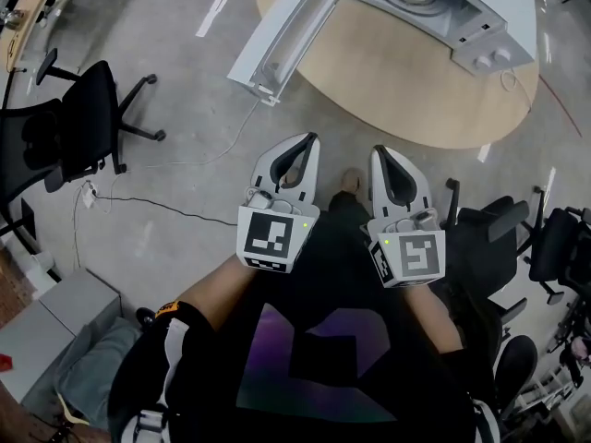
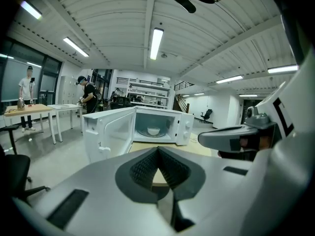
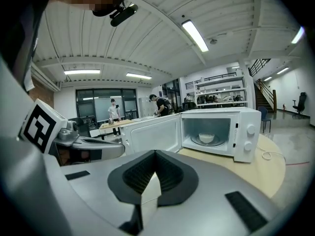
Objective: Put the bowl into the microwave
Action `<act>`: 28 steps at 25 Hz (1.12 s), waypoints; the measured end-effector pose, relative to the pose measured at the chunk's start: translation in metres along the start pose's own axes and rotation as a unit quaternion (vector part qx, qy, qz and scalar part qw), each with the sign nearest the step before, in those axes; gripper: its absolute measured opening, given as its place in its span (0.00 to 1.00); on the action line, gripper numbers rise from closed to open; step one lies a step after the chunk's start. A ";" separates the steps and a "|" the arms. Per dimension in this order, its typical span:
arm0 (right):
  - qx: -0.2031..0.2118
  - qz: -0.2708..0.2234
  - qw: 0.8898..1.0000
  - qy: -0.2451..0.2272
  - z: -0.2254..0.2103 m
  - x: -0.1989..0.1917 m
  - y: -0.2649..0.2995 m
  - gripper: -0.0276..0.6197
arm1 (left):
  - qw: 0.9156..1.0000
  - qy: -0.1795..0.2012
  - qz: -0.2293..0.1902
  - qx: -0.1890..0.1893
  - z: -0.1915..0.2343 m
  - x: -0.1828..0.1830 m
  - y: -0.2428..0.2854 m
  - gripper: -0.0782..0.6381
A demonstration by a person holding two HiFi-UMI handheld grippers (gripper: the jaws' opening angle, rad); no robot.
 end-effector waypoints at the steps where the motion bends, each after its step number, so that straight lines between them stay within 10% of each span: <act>1: -0.001 0.002 1.000 -0.001 0.001 -0.002 0.000 0.07 | 1.000 0.000 0.001 -0.002 0.001 -0.002 0.001 0.17; 28: 0.001 -0.003 1.000 -0.008 -0.015 0.009 0.007 0.07 | 1.000 0.019 -0.016 -0.012 -0.002 0.018 0.019 0.17</act>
Point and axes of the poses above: the fingertips, and each gripper's own axes: y forward along the fingers, z to its left, x out of its top, the point moved 5 cm from there along -y, backward along the fingers, and after that the axes turned 4 degrees about x, right-handed, at the moved point
